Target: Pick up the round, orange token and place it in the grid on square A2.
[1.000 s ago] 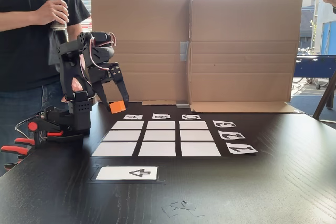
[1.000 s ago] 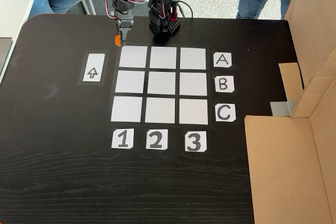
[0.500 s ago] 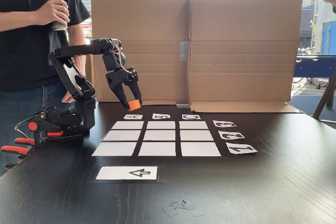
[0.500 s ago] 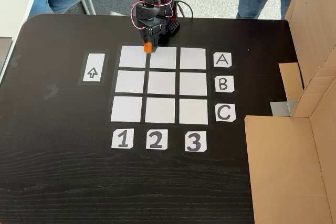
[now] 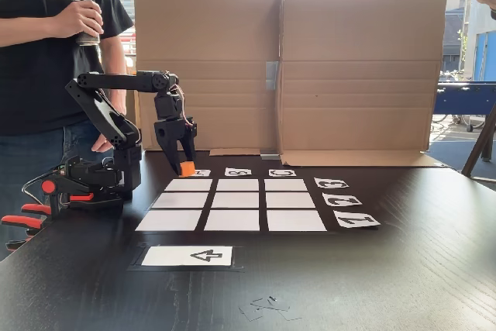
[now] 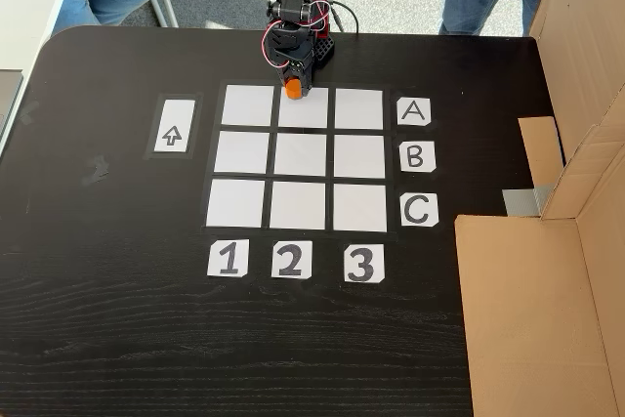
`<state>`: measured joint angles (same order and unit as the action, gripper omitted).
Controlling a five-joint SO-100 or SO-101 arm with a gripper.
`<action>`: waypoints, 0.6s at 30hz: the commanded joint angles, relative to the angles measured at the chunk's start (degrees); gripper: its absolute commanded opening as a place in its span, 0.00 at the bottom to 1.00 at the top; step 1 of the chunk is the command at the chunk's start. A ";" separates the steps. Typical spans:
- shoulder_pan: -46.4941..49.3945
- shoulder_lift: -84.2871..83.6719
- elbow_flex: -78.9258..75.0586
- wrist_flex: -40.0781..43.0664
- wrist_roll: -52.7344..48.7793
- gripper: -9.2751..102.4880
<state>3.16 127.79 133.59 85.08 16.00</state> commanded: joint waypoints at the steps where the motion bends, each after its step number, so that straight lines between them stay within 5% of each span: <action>1: -0.09 1.32 2.20 -2.20 -0.97 0.07; 18: -0.62 0.09 15.03 -13.89 -4.04 0.07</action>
<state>2.55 127.79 148.36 72.60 12.48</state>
